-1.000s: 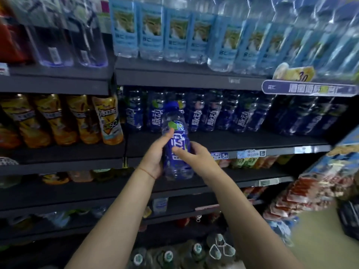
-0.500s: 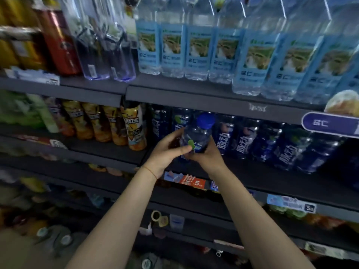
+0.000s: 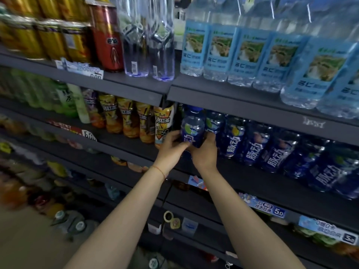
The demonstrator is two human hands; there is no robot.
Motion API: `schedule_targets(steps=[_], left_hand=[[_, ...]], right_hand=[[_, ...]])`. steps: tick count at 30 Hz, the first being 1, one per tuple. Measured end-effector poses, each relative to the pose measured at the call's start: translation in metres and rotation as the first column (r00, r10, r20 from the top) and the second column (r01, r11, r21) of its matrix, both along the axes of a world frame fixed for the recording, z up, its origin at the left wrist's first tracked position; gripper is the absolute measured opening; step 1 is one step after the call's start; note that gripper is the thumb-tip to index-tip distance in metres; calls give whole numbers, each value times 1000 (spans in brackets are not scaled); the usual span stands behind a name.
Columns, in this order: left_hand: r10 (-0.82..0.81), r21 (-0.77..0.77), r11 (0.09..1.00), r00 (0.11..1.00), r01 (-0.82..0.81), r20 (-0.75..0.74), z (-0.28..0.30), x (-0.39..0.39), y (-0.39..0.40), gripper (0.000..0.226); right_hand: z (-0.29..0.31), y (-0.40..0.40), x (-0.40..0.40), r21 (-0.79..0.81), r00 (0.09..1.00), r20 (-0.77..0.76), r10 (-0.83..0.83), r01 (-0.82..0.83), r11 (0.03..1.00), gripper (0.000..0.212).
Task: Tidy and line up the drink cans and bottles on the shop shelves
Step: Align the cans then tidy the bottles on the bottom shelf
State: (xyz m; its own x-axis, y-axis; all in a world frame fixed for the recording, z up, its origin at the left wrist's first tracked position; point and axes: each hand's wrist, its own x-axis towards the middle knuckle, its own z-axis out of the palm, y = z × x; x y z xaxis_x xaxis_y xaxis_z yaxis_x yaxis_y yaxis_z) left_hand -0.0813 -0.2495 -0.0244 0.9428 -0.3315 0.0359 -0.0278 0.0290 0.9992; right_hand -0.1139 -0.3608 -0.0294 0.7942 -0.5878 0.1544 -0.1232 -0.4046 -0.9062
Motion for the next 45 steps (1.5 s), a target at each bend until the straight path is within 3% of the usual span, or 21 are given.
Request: schedule_targets(steps=[11,17,20,23,26,28,31,38,45], left_hand=[[-197,54,979,980,195,21,-18,8,12,55],[-297,103,949,955,298,-24,-18,14,21,60],[-346,128,930,938,345,-19,-12,6,30,52],[-255,138,957,967,254,-14,-13,-3,45,35],[-138,127,981,988,145,-63,-18,-19,61,18],[-87,107,989,991,98,-103,-23,-36,71,19],[-73,197,976,989,98,-132,-42,-60,90,23],[-26,406,903,959,144,-284,-111,-77,151,19],[46,415,890,869,189,-494,-195,-16,211,10]], right_hand=[[0,17,-2,-101,977,8,-212,212,972,58],[5,27,1,-138,966,-48,-256,247,959,66],[8,31,-2,-138,966,-96,-239,225,964,62],[9,40,-20,-147,968,-136,-209,189,971,60],[8,55,-49,-152,983,-36,-178,170,974,39],[5,64,-71,-106,986,21,-163,164,981,21],[-14,80,-96,4,994,29,-102,102,995,12],[-108,137,-109,151,970,-235,66,-31,988,15],[-195,188,-58,227,787,-568,240,-130,965,24]])
